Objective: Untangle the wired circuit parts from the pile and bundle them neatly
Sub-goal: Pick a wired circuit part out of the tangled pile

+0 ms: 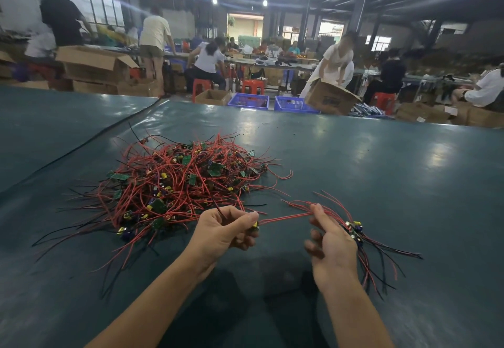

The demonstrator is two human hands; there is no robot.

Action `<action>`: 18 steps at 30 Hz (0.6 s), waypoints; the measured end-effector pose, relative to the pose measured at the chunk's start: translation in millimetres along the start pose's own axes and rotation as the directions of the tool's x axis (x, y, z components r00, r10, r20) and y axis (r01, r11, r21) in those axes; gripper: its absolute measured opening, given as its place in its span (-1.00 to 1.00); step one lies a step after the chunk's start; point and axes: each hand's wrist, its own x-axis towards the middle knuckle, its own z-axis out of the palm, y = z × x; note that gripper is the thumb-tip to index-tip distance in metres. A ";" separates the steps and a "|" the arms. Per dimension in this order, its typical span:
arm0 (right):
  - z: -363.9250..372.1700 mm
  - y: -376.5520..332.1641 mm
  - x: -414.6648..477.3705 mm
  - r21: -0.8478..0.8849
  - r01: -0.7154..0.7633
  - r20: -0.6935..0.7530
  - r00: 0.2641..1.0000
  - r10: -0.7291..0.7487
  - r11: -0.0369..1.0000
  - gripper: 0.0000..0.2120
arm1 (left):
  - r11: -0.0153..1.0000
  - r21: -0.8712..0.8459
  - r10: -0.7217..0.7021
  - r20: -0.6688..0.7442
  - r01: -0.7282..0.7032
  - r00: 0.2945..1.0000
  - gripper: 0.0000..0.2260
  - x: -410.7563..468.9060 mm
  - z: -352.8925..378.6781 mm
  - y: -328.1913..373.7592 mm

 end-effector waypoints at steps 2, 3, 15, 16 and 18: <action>-0.6 2.6 -0.6 0.013 0.005 -0.019 1.000 -0.005 1.000 -0.90 | 1.000 -0.003 0.009 -0.014 -0.009 1.000 -0.85 0.1 0.7 -3.5; 0.1 5.5 -1.6 -0.013 0.015 -0.027 0.999 -0.016 1.000 -0.86 | 1.000 -0.005 0.012 -0.022 -0.012 1.000 -0.85 -0.1 1.1 -5.5; 21.1 40.7 -32.5 -0.219 -0.164 0.247 0.944 0.217 0.962 -0.60 | 0.989 -0.146 -0.043 -0.132 0.024 0.990 -0.80 3.2 3.4 -13.9; 21.0 39.3 -32.3 -0.201 -0.193 0.261 0.934 0.243 0.960 -0.58 | 0.977 -0.208 -0.075 -0.162 0.040 0.984 -0.82 4.5 3.1 -13.3; 19.7 38.1 -32.3 -0.223 -0.186 0.303 0.920 0.249 0.957 -0.65 | 0.950 -0.309 -0.111 -0.191 0.048 0.975 -0.85 5.6 1.2 -11.3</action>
